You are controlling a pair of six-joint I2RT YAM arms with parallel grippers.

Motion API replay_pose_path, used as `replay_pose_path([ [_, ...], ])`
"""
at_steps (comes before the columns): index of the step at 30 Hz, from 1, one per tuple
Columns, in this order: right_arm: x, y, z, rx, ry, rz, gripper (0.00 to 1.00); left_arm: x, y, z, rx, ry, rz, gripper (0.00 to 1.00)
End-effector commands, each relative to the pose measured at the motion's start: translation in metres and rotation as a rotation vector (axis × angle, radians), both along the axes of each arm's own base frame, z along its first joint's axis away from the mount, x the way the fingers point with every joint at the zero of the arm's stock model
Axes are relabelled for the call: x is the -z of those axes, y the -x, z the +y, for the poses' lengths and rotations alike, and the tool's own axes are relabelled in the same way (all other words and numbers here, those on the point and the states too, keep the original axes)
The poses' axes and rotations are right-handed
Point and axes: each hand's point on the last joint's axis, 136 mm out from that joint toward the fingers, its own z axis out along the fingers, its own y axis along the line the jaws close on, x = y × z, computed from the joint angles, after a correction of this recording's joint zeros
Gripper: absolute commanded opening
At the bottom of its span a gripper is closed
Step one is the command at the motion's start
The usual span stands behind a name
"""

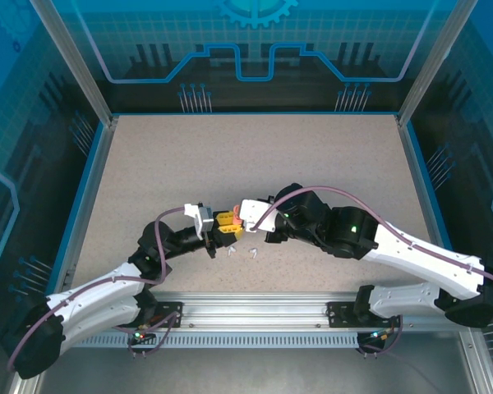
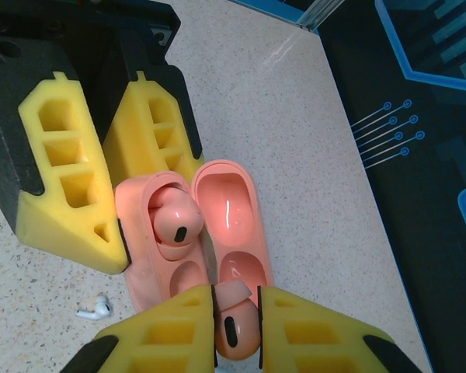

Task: Insert the wireless bluetooth earbuds into the charging case

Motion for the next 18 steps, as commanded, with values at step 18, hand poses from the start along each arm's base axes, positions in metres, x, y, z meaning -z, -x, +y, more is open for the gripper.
replay_pose_path([
  [18, 0.009, 0.018, 0.009, -0.038, -0.016, 0.139, 0.27, -0.023, 0.006, 0.001, 0.014, 0.045, -0.063, 0.00],
])
